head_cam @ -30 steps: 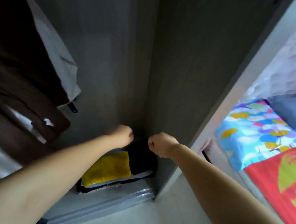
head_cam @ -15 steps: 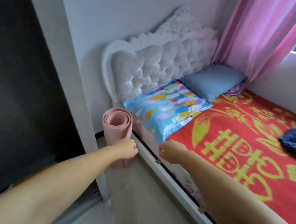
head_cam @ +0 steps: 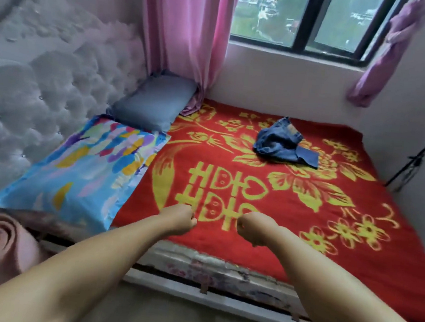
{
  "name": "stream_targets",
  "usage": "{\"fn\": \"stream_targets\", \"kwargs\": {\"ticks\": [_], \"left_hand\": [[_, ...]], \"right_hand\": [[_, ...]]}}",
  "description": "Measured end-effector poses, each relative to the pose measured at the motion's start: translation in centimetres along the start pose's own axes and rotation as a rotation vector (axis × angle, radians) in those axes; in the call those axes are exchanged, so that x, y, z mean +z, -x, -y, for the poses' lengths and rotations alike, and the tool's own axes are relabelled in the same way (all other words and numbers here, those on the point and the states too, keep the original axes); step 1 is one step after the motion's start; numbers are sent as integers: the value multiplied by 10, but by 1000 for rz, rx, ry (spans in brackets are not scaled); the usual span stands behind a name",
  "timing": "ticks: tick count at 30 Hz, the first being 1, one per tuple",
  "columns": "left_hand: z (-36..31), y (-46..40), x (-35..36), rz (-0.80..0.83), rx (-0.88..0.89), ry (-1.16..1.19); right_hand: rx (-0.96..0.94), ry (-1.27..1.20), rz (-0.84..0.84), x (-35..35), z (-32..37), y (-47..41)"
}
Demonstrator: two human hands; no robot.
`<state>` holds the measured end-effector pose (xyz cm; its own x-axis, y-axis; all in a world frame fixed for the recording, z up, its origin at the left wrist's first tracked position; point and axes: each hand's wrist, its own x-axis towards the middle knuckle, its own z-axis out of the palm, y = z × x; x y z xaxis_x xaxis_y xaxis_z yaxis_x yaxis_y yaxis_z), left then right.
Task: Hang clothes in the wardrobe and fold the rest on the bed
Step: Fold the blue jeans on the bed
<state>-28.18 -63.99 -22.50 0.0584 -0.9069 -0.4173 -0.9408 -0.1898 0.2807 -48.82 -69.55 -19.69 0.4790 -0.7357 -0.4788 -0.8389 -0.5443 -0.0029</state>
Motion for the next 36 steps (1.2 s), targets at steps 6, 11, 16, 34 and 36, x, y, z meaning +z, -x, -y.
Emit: {"fn": "stream_targets", "kwargs": {"ticks": [6,11,16,34,36], "left_hand": [[-64,-115,-48,-17,151,-55],[-112,-183,-77,10,256,-67],[-153,-234,-72,40,295,-89],[-249,-464,-4,213,59,-58],[-244,-485,17,255,46,-52]], "right_hand": [[214,-81,-27,-31,-96,-39],[306,-156,-90,-48,-151,-62],[350,-152,-66,-35,-206,-93],[183,-291,-62,46,-448,-305],[159,-334,-75,64,-455,-335]]}}
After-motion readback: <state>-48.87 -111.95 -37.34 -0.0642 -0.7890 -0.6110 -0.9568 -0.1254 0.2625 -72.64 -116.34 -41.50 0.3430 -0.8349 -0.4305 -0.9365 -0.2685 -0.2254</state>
